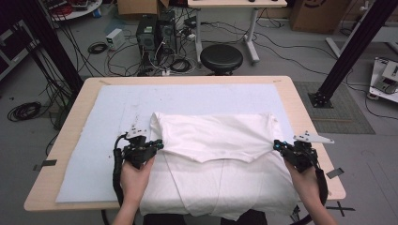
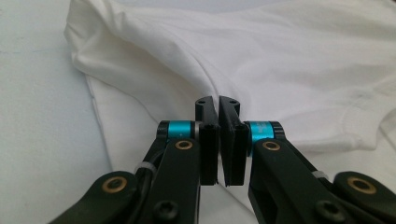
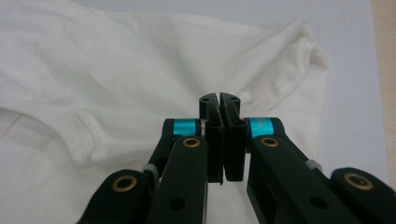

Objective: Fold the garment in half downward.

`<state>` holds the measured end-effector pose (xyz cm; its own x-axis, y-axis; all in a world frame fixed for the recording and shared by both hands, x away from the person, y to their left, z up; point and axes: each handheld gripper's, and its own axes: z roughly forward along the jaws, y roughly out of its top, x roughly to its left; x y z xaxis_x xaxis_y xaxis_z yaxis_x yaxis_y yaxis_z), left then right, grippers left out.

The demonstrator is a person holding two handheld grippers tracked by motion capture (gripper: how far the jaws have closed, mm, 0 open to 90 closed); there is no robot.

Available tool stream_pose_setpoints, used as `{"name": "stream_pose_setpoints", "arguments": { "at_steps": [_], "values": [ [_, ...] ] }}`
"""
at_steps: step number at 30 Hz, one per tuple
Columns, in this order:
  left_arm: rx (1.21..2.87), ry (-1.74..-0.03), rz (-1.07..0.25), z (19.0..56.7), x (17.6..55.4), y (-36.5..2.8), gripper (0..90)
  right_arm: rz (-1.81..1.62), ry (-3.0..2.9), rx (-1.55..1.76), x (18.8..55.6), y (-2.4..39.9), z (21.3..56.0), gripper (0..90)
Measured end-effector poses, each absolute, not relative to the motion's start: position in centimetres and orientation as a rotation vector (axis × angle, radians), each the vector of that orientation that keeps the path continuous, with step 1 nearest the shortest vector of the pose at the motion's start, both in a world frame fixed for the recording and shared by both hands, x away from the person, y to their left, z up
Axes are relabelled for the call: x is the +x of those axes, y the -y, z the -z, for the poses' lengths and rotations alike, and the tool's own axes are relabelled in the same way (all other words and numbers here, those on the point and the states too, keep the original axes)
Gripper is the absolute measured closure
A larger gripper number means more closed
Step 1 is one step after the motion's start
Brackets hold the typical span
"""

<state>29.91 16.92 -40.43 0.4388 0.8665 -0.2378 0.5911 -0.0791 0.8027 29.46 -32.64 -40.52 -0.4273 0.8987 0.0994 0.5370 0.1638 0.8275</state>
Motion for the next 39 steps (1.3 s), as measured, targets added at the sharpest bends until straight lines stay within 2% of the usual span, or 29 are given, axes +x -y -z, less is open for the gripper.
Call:
{"name": "stream_pose_setpoints", "arguments": {
  "at_steps": [8, 15, 19, 21, 26, 28, 31, 34, 37, 39],
  "values": [
    [1.819, -1.194, -0.348, 40.8, 23.0, -17.7, 86.4, -1.271, -2.058, 1.312, 21.6, 34.0, 40.2, 89.7],
    [1.893, -1.173, -0.333, 42.0, 18.2, -17.2, 85.3, -1.199, -2.091, 1.292, 16.0, 34.3, 42.4, 89.2],
    [1.902, -1.185, -0.453, 41.7, 18.1, -17.2, 69.2, -1.124, -2.05, 1.255, 15.8, 34.6, 42.2, 84.0],
    [1.862, -1.196, -0.51, 41.0, 19.1, -17.5, 61.2, -1.115, -2.011, 1.25, 16.6, 34.8, 41.5, 79.9],
    [1.805, -1.219, -0.645, 39.7, 24.2, -17.9, 54.9, -1.035, -1.935, 1.259, 22.2, 35.1, 40.1, 70.4],
    [1.787, -1.244, -0.653, 39.7, 26.9, -18.1, 50.9, -1.01, -1.903, 1.286, 25.9, 35.2, 39.8, 60.1],
    [1.741, -1.305, -0.611, 40.5, 31.5, -18.8, 46.8, -1.03, -1.88, 1.314, 30.9, 35.4, 39.8, 60.0],
    [1.745, -1.365, -0.672, 41.3, 34.5, -19.1, 45.4, -1.016, -1.858, 1.389, 35.0, 35.5, 40.5, 55.6],
    [1.796, -1.41, -0.666, 42.4, 36.8, -19.0, 42.1, -0.949, -1.872, 1.51, 38.0, 35.8, 41.8, 50.5],
    [1.813, -1.428, -0.653, 42.9, 37.4, -18.9, 41.6, -0.934, -1.888, 1.544, 38.7, 35.8, 42.3, 49.5]
  ]
}}
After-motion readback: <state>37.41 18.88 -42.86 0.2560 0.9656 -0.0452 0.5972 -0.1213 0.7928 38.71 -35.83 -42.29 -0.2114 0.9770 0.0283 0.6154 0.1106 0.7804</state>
